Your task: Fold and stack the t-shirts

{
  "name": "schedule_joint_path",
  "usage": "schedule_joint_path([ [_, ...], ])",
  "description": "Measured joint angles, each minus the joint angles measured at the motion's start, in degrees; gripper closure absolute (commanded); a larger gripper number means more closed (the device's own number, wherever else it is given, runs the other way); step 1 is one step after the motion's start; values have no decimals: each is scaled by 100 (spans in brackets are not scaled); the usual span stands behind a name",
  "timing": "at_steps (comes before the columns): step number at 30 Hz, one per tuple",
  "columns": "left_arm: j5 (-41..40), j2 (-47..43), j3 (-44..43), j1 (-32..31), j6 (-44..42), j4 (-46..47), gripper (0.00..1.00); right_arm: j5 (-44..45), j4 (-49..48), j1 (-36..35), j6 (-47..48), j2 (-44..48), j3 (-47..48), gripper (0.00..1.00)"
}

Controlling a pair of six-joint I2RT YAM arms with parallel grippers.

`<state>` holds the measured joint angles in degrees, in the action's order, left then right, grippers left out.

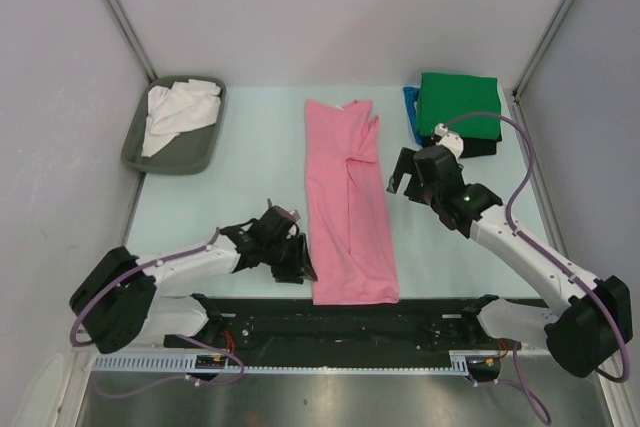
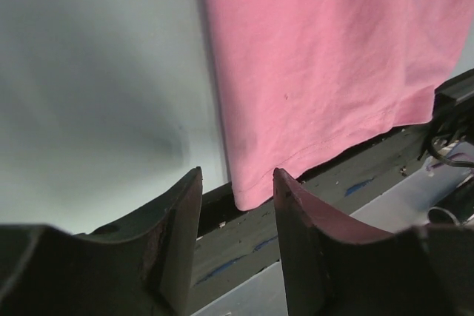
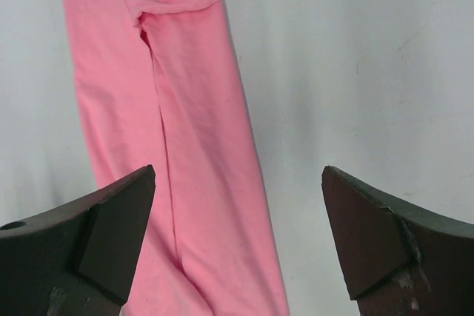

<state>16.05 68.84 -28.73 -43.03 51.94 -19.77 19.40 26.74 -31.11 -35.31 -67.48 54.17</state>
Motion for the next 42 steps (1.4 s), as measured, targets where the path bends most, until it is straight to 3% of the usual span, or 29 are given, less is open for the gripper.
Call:
schedule_joint_path([
  [10,-133,1016,-680,-577,-162,-151,51,136,221,-291,-203,503,-535,0],
  [15,-216,1204,-780,-647,-267,-249,74,103,284,-337,-262,577,-732,0],
  [22,-179,1429,-859,-691,-302,-240,90,42,315,-568,-369,883,-1071,0],
  [23,-179,1443,-861,-702,-297,-229,99,20,326,-592,-372,918,-1097,0],
  [37,-280,844,-496,-750,-83,-142,100,-1150,111,-1912,-1003,1071,-1742,11],
  [42,-295,520,-221,-750,107,37,94,-1261,-42,-2653,-1464,1054,-1998,14],
])
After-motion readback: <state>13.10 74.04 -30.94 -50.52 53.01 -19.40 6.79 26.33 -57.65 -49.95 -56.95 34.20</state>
